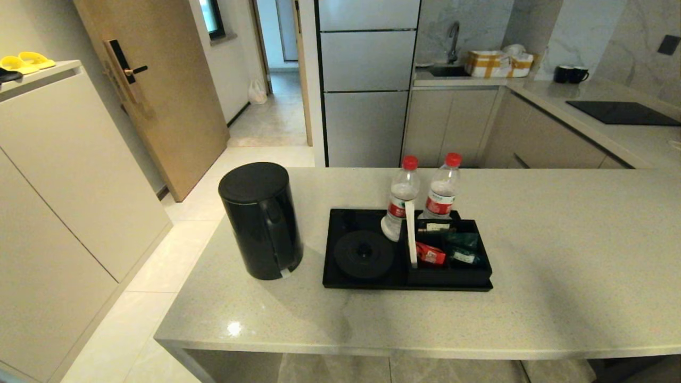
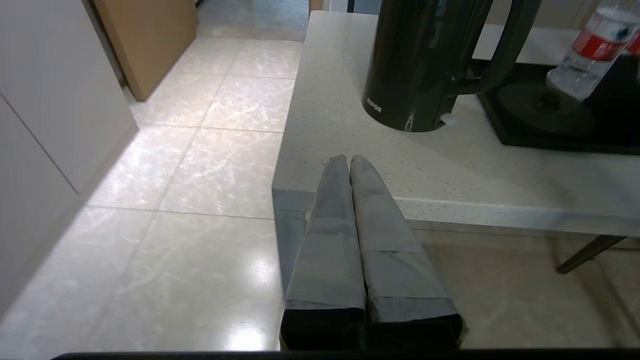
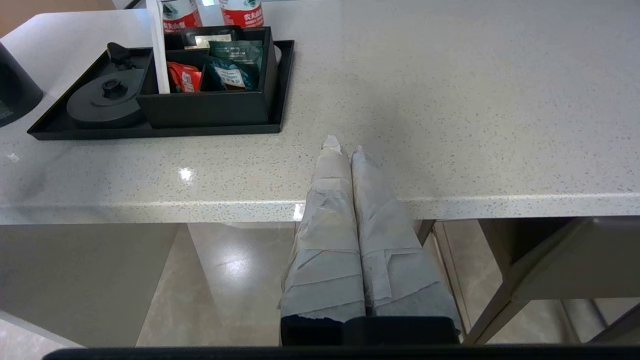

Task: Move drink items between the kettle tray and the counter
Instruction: Pick up the bottled water

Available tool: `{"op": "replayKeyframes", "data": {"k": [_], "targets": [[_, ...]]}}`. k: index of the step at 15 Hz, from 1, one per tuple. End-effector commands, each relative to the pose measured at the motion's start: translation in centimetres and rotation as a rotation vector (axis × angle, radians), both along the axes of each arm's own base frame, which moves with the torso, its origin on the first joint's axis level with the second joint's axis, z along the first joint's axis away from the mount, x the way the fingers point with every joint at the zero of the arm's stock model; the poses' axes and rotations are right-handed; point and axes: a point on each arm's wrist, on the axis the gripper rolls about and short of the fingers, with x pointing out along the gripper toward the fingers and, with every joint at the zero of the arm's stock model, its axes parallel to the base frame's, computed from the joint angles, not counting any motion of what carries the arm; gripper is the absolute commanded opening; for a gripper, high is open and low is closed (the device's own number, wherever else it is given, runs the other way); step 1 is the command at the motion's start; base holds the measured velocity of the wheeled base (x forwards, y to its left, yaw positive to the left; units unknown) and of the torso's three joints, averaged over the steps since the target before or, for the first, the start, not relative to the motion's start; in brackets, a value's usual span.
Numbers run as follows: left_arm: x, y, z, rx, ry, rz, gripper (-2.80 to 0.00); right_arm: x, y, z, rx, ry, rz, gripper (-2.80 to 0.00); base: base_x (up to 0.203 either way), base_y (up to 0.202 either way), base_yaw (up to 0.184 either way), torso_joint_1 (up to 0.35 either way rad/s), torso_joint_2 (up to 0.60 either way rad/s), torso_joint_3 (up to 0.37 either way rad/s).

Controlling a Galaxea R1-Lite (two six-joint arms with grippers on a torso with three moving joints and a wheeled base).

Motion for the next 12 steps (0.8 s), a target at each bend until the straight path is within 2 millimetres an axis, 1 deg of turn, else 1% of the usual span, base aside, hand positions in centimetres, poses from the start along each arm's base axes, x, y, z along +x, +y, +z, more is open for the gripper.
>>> {"op": "replayKeyframes", "data": {"k": [1,2,3,5,6,7,8,12], "targets": [[0.02,0.00,-0.09,-0.081,0.002,-0.004,-2.80,-0.01,0.00,0.00,0.000,-0.002,0.000,-2.80,0.000,0.000,0.000,0.000,0.00,0.000],[0.03,-0.01,-0.15,-0.172,0.008,-0.008,-2.80,-0.01,0.00,0.00,0.000,-0.002,0.000,-2.80,0.000,0.000,0.000,0.000,0.00,0.000],[0.02,-0.01,-0.18,-0.301,0.011,-0.014,-2.80,-0.01,0.00,0.00,0.000,-0.002,0.000,-2.80,0.000,0.000,0.000,0.000,0.00,0.000],[0.02,-0.07,-0.20,-0.597,0.022,-0.052,-2.80,-0.01,0.00,0.00,0.000,-0.002,0.000,-2.80,0.000,0.000,0.000,0.000,0.00,0.000],[0.02,-0.08,-0.20,-0.677,0.025,-0.056,-2.80,-0.01,0.00,0.00,0.000,-0.002,0.000,-2.80,0.000,0.000,0.000,0.000,0.00,0.000],[0.02,-0.08,-0.21,-0.676,0.026,-0.055,-2.80,-0.01,0.00,0.00,0.000,-0.002,0.000,-2.80,0.000,0.000,0.000,0.000,0.00,0.000],[0.02,-0.08,-0.21,-0.593,0.025,-0.053,-2.80,-0.01,0.00,0.00,0.000,-0.002,0.000,-2.80,0.000,0.000,0.000,0.000,0.00,0.000],[0.01,-0.06,-0.13,0.054,0.015,-0.025,-2.80,-0.01,0.00,0.00,0.000,-0.002,0.000,-2.80,0.000,0.000,0.000,0.000,0.00,0.000]]}}
